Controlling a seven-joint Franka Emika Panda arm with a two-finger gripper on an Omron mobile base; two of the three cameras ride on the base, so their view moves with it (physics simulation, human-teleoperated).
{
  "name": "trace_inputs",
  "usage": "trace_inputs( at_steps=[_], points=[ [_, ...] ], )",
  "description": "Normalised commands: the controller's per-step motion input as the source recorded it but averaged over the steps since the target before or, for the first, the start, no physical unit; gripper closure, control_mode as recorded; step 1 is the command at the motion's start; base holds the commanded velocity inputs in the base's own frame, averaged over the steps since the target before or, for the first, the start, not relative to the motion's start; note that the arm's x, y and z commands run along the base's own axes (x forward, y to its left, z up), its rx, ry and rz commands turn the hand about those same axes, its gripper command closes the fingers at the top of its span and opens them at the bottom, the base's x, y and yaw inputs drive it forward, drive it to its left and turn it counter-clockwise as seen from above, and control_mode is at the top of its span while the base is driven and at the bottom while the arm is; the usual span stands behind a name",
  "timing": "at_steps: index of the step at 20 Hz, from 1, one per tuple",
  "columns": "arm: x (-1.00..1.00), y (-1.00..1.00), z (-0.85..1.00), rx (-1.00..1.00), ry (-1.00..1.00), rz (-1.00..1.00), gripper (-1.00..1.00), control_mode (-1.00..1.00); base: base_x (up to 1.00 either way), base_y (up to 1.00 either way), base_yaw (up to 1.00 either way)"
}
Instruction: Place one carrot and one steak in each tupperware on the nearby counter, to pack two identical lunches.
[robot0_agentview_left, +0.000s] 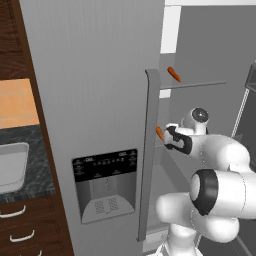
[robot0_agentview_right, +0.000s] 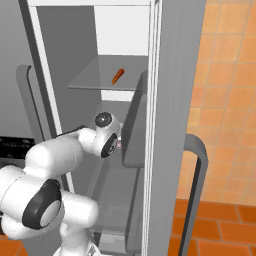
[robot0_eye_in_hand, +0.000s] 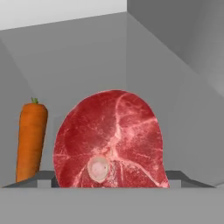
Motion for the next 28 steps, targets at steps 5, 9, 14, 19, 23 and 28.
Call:
trace_inputs(
  at_steps=[5,9,14,19,23,28],
  points=[
    [-0.72,0.19,0.99,0.00,0.01,0.00,1.00,-1.00,0.00,0.00,0.00],
    [-0.77,0.25,0.99,0.00,0.04,0.01,1.00,-1.00,0.00,0.00,0.00],
    [-0.68,0.07,0.99,0.00,0.04,0.01,1.00,-1.00,0.00,0.00,0.00],
    [-0.69,0.01,0.57,0.00,-0.03,0.00,1.00,-1.00,0.00,0.00,0.00],
    [-0.91,0.00,0.33,0.00,-0.28,0.00,1.00,-1.00,0.00,0.00,0.00],
    [-0.73,0.12,0.34,0.00,-0.18,0.00,1.00,-1.00,0.00,0.00,0.00]
  ],
)
